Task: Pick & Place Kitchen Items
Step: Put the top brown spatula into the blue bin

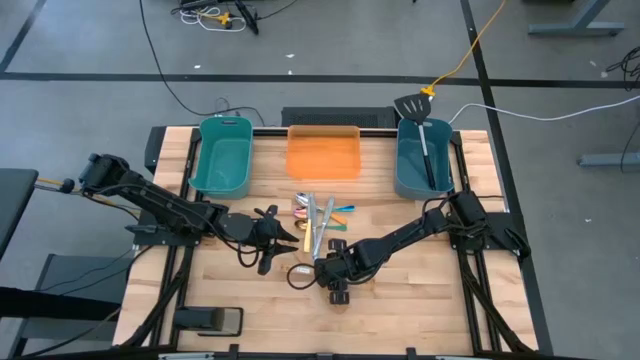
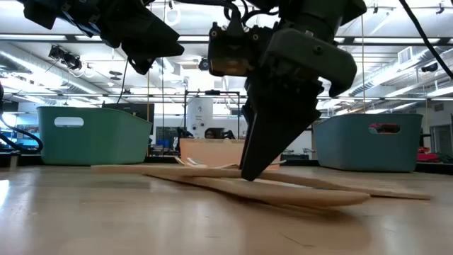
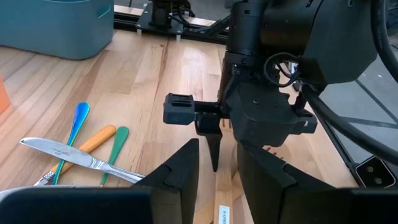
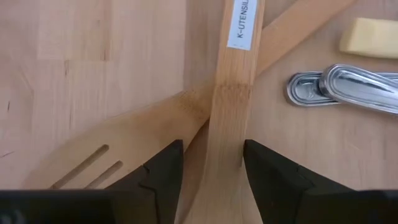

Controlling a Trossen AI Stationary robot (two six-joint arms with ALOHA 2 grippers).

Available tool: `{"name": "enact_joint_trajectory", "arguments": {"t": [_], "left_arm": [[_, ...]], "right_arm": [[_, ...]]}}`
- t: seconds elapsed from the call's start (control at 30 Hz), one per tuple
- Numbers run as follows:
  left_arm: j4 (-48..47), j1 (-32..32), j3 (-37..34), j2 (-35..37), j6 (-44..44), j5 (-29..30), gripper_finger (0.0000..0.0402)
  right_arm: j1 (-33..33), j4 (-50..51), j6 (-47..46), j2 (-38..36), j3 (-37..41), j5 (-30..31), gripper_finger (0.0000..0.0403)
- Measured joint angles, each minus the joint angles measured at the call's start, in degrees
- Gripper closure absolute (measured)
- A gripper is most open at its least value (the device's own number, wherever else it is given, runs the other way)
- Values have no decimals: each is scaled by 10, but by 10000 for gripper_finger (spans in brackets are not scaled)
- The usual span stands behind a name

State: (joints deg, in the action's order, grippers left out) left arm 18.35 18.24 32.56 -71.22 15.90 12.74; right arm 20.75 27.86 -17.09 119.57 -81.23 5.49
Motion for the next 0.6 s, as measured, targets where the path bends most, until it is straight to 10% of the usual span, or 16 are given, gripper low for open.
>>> {"name": "enact_joint_trajectory", "arguments": {"t": [0.6], "left_arm": [[0, 0, 0, 0, 0, 0, 287]], "right_arm": [[0, 27, -16, 0, 0, 76, 236]]}}
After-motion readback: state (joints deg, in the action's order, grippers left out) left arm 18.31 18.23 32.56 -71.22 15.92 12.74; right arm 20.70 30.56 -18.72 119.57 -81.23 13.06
